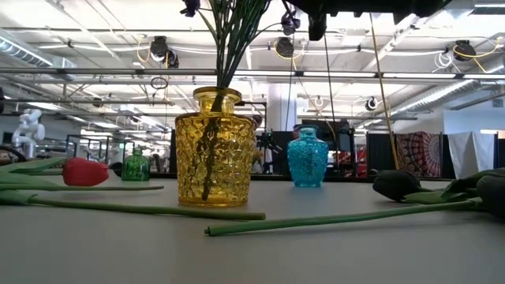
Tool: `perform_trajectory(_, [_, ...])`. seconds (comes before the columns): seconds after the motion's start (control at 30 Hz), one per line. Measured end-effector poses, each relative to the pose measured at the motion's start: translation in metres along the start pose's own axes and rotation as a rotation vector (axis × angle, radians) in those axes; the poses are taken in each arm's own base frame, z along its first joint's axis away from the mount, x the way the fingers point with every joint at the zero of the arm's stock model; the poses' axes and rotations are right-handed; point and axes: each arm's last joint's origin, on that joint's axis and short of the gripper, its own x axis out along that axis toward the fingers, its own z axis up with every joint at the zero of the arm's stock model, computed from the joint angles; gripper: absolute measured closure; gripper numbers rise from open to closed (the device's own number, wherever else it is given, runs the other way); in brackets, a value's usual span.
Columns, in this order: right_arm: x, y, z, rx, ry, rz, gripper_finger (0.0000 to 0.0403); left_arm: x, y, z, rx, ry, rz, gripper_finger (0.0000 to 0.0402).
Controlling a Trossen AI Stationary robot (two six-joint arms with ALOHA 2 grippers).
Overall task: Sort flowers into vase by color
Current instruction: Put the violet flower into the yellow vase
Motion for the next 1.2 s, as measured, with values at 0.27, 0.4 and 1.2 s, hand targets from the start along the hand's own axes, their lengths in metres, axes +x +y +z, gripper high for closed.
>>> perform_trajectory(0.27, [0.001, 0.005, 0.0, -0.013, -0.003, 0.01, 0.0402, 0.001, 0.001, 0.0, 0.001, -0.003, 0.01, 0.0237])
perform_trajectory(0.4, [0.001, 0.005, 0.002, -0.027, -0.03, -0.003, 0.0402, 0.001, 0.002, 0.001, 0.002, -0.005, 0.015, 0.0237])
perform_trajectory(1.2, [-0.012, 0.012, 0.012, -0.043, -0.024, -0.031, 0.0403, 0.001, 0.002, -0.001, 0.005, 0.009, 0.01, 0.0237])
